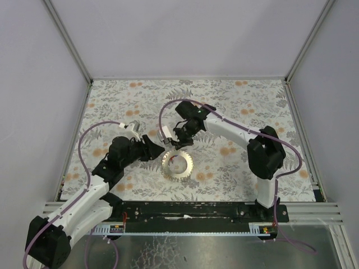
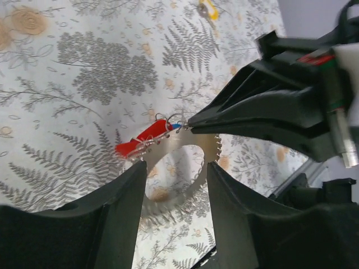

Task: Remove the keys from the keyring
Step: Pick up the keyring from the center of the board.

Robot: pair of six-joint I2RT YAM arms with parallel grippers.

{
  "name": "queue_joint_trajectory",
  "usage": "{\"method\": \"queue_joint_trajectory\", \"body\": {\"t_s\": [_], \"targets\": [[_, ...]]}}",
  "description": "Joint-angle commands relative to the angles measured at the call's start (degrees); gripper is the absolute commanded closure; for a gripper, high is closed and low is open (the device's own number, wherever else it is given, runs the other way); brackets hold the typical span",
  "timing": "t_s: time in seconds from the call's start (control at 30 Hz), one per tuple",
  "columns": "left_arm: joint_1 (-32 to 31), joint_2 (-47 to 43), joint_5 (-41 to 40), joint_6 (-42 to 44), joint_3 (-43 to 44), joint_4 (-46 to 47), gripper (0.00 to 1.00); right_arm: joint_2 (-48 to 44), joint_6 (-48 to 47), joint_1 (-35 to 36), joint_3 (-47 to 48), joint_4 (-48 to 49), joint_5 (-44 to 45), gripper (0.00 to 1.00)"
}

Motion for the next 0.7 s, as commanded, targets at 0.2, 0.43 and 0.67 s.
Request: {"method": "queue_joint_trajectory", "body": {"t_s": [0.2, 0.43, 0.67], "targets": [[0.4, 0.5, 12.3, -15.0, -8.2, 27.1, 0.51, -8.0, 7.2, 0.5, 7.1, -4.1, 1.9, 1.00], [0.3, 3.3, 12.3, -28.6, -17.4, 50.0, 0.48, -8.4, 16.8, 0.5, 10.3, -4.5, 2.5, 1.00], [-0.3, 5.2, 12.7, -16.8, -16.0, 50.1, 0.47, -9.1, 24.0, 0.5, 10.3, -3.9, 1.9, 1.00]]}}
